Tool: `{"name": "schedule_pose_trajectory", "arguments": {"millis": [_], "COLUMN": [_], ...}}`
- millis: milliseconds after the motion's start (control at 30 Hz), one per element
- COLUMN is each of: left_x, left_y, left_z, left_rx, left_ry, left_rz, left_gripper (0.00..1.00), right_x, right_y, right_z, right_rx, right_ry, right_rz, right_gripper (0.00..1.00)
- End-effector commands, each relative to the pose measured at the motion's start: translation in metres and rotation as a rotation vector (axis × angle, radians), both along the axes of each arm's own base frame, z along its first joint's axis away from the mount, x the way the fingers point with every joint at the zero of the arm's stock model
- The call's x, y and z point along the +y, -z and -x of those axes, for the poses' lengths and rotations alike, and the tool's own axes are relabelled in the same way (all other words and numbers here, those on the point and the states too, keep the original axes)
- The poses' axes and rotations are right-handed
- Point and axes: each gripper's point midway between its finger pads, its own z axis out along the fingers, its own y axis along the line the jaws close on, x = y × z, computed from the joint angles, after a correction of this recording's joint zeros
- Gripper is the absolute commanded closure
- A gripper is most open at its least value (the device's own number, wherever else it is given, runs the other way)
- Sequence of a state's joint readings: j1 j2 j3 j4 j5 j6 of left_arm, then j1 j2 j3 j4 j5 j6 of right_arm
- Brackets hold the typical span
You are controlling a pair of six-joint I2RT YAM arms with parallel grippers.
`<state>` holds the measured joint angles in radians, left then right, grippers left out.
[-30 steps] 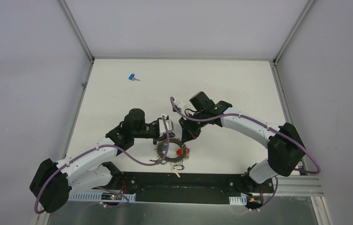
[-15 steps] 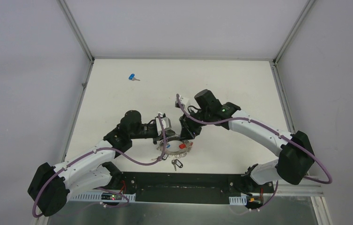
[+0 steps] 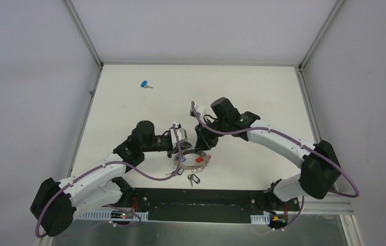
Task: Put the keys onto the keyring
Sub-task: Pick up the keyring from the center of the board.
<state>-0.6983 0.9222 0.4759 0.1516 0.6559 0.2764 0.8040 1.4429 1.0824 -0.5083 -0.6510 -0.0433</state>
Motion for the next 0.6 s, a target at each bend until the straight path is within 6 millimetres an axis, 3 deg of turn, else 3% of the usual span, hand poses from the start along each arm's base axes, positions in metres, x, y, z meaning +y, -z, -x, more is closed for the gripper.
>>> {"name": "schedule_pose_trajectory", "arguments": {"millis": [0, 67, 200, 567], "left_x": [-0.0022, -0.0022, -0.0023, 0.0011], "left_y": [-0.0248, -0.0248, -0.0249, -0.0266], "left_z": [-0.0035, -0.0036, -0.0037, -0.0043], "left_rx": [-0.063, -0.063, -0.062, -0.041], "left_ry": [0.003, 0.003, 0.003, -0.028], "left_rz": [0.066, 0.064, 0.063, 0.074], "left_gripper": [1.0, 1.0, 1.0, 1.0], "right_x": [0.011, 0.0107, 0.0103, 0.005], "right_y": [-0.0066, -0.0046, -0.0038, -0.0009], "right_z": [-0.0071, -0.0072, -0.0078, -0.0017], "right_rx": [-0.024, -0.023, -0.023, -0.019], "right_ry": [-0.002, -0.002, 0.001, -0.015], "right_rz": [-0.039, -0.034, -0.03, -0.02], "right_gripper": [0.74, 0.79, 1.0, 1.0]}}
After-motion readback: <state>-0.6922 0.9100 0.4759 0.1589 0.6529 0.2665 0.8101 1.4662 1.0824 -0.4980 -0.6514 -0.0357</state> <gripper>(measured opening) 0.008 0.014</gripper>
